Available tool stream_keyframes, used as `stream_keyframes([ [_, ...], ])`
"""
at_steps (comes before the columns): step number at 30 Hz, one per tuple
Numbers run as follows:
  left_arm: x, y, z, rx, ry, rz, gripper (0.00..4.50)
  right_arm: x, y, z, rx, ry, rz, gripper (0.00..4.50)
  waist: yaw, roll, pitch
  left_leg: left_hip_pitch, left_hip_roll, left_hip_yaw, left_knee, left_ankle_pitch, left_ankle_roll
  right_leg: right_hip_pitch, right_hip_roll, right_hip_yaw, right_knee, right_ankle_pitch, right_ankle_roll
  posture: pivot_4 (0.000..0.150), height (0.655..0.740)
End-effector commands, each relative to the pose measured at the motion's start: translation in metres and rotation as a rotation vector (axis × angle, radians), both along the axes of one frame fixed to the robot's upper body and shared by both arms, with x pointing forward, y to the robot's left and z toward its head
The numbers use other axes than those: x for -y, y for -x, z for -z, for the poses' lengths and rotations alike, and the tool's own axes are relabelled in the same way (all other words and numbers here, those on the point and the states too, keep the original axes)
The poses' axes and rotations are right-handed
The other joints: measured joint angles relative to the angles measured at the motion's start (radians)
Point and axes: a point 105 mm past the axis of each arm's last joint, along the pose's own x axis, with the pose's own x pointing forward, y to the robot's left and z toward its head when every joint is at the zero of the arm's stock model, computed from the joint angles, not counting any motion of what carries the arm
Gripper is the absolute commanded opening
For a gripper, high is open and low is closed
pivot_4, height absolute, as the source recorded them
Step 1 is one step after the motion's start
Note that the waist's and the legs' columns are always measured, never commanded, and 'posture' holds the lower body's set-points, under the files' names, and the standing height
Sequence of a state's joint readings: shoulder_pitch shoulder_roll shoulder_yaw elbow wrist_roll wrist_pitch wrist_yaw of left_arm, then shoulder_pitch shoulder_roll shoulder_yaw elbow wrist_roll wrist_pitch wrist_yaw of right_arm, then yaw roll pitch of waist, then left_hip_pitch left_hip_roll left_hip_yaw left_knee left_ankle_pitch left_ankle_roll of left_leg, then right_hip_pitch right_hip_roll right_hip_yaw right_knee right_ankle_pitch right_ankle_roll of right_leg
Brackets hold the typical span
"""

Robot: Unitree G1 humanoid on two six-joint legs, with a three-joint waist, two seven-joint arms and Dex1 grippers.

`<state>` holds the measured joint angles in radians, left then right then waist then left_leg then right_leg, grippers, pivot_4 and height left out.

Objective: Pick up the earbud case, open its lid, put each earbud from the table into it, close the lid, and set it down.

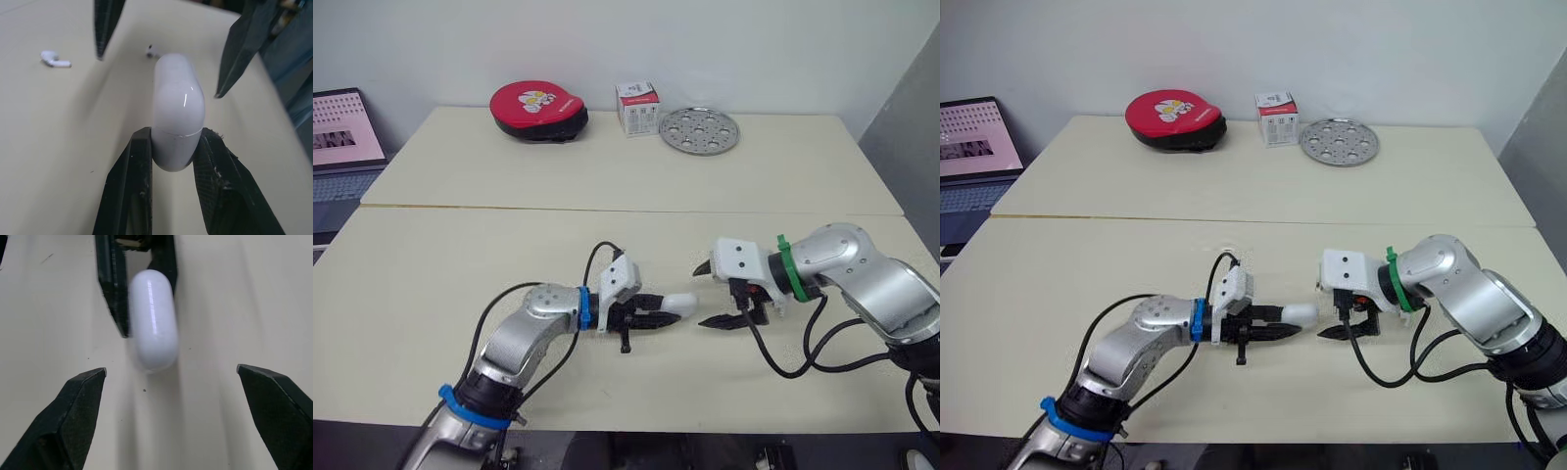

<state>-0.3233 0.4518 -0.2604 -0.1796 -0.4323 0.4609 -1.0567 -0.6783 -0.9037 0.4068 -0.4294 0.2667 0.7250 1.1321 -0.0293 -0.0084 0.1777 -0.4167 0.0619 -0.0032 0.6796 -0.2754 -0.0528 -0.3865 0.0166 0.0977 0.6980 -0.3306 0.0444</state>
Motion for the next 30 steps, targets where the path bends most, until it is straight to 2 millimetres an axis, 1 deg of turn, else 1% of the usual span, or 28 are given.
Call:
stream_keyframes([
  [1, -0.005, 0.002, -0.007, 0.047, 0.076, 0.003, 0.8, -0.004, 0.008, -0.012, 0.055, -0.05, -0.037, 4.29, 0.0, 0.0, 0.0, 0.0, 0.0, 0.0, 0.0, 0.0, 0.0, 0.0, 0.0, 0.0, 0.0, 0.0, 0.0, 0.15, 0.74],
  [4, -0.004, 0.003, -0.003, 0.068, 0.076, 0.004, 0.8, -0.011, 0.01, -0.014, 0.05, -0.091, -0.038, 4.29, 0.0, 0.0, 0.0, 0.001, 0.0, 0.0, 0.0, 0.0, 0.0, 0.001, 0.0, 0.0, 0.001, 0.0, 0.0, 0.15, 0.74],
  [11, 0.0, 0.006, 0.001, 0.105, 0.052, 0.042, 0.8, -0.02, 0.001, -0.014, 0.048, -0.139, -0.018, 4.29, 0.0, 0.0, 0.0, 0.001, -0.001, 0.0, 0.0, 0.0, 0.001, 0.001, 0.0, 0.0, 0.001, 0.0, 0.0, 0.15, 0.74],
  [18, -0.001, 0.011, 0.008, 0.128, 0.005, 0.073, 0.8, -0.017, -0.008, -0.02, 0.053, -0.18, 0.009, 4.29, 0.0, 0.0, 0.0, 0.001, -0.001, 0.0, 0.0, 0.0, 0.001, 0.001, 0.0, 0.0, 0.001, 0.0, 0.0, 0.15, 0.74],
  [24, -0.002, 0.011, 0.008, 0.114, 0.018, 0.068, 0.8, -0.014, -0.013, -0.027, 0.054, -0.217, 0.036, 4.29, 0.0, 0.0, 0.0, 0.001, -0.001, 0.0, 0.0, 0.0, 0.001, 0.001, 0.0, 0.0, 0.001, 0.0, 0.0, 0.15, 0.74],
  [27, -0.002, 0.01, 0.008, 0.108, 0.021, 0.062, 0.8, -0.013, -0.014, -0.03, 0.057, -0.231, 0.045, 4.29, -0.001, 0.0, 0.0, 0.001, -0.001, 0.0, 0.0, 0.0, 0.001, 0.001, 0.0, 0.0, 0.001, 0.0, 0.0, 0.15, 0.74],
  [30, -0.005, 0.005, 0.006, 0.104, 0.037, 0.021, 0.8, -0.009, -0.009, -0.034, 0.038, -0.252, 0.045, 4.29, 0.0, 0.0, 0.0, 0.001, -0.001, 0.0, 0.0, 0.0, 0.001, 0.001, 0.0, 0.0, 0.001, 0.0, 0.0, 0.15, 0.74],
])
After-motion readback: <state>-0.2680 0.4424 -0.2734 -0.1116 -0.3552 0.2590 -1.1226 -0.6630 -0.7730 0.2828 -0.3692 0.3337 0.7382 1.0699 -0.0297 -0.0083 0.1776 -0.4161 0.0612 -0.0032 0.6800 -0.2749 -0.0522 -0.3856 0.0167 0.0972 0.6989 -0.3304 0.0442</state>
